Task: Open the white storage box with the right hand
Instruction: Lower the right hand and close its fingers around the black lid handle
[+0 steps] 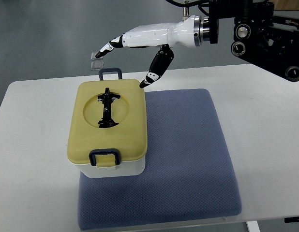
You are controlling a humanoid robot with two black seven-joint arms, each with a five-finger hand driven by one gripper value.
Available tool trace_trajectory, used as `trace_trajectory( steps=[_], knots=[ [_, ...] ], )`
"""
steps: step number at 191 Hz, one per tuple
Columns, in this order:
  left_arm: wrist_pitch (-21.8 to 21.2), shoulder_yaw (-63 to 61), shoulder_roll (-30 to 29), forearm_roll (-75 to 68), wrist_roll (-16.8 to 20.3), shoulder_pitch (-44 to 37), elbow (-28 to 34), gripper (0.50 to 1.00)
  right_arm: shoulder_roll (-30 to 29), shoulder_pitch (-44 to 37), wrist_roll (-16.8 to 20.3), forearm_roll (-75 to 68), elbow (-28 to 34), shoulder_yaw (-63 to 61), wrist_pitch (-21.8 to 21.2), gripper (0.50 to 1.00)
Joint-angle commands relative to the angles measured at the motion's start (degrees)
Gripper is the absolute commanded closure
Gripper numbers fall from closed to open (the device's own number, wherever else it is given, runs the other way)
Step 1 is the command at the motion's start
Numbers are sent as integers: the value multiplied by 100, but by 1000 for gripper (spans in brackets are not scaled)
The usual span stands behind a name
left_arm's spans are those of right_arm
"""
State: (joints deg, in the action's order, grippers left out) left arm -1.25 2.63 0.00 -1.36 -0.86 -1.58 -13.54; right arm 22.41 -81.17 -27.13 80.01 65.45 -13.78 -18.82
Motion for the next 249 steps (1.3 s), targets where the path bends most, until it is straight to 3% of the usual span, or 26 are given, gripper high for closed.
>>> trace_trajectory(
  steps=[1,58,103,249],
  knots=[
    [2,1,0,4,-1,0,0,500,-88,-66,-20,41,3,262,318,570],
    [2,-8,0,-4,-1,0,0,500,-396,171,24,138,-32,605,1258,572],
    [2,-8,0,4,-1,0,0,500,-589,391,42,138,-94,614,1346,574],
    [2,1,0,4,-1,0,0,500,-1530,875,59,261,-885,605,2251,603]
  ],
)
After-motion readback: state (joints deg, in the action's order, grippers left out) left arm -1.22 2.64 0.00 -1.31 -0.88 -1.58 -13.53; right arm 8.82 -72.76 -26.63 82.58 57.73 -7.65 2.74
